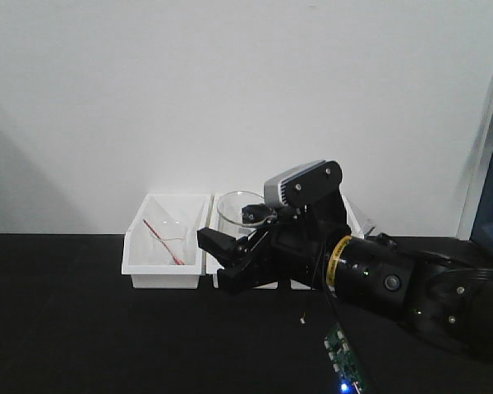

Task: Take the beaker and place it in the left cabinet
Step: 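Lift the beaker with the right gripper and raise it off the bench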

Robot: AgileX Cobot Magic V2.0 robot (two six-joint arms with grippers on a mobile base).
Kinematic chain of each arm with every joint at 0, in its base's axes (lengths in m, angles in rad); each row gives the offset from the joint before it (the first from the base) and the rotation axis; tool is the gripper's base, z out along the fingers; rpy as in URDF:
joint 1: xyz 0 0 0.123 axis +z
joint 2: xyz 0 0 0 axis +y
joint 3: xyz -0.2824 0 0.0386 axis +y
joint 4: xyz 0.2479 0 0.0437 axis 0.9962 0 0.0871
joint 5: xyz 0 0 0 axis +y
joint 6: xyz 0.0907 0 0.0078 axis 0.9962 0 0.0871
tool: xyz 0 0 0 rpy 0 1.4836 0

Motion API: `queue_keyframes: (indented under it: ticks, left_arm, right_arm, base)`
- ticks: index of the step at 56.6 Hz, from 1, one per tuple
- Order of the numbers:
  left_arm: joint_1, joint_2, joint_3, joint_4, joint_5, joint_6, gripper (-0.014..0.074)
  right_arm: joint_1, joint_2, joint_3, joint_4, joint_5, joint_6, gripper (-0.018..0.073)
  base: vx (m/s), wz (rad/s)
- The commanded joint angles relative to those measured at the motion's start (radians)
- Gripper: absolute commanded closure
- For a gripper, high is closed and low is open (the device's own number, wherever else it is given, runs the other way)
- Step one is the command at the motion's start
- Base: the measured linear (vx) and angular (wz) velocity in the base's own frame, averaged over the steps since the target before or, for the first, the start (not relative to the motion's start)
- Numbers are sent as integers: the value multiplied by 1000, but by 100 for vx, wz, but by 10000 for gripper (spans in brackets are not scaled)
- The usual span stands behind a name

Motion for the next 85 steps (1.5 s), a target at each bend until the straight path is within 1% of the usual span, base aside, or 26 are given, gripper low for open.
queue_keyframes:
  ticks: [1, 5, 9, 14, 85]
  left_arm:
    - [-6, -10, -19, -5, -82, -1, 603]
    - [-6, -10, -19, -5, -82, -1, 603]
    - [-6, -10, -19, -5, -82, -1, 603]
    - [-6, -10, -19, -5, -82, -1, 603]
    - [-6, -10, -19, -5, -82, -1, 603]
  right_arm:
    - [11, -47, -61, -67, -8, 88, 427]
    - [33, -47, -62, -112, 35, 114, 442]
    - [60, -47, -56, -148, 72, 115, 455]
    - [80, -47, -56, -181, 83, 115, 461]
    - [78, -47, -56, -181, 91, 115, 459]
  base:
    - [0, 0]
    - [0, 0]
    - [0, 0]
    - [0, 0]
    - [-2, 1]
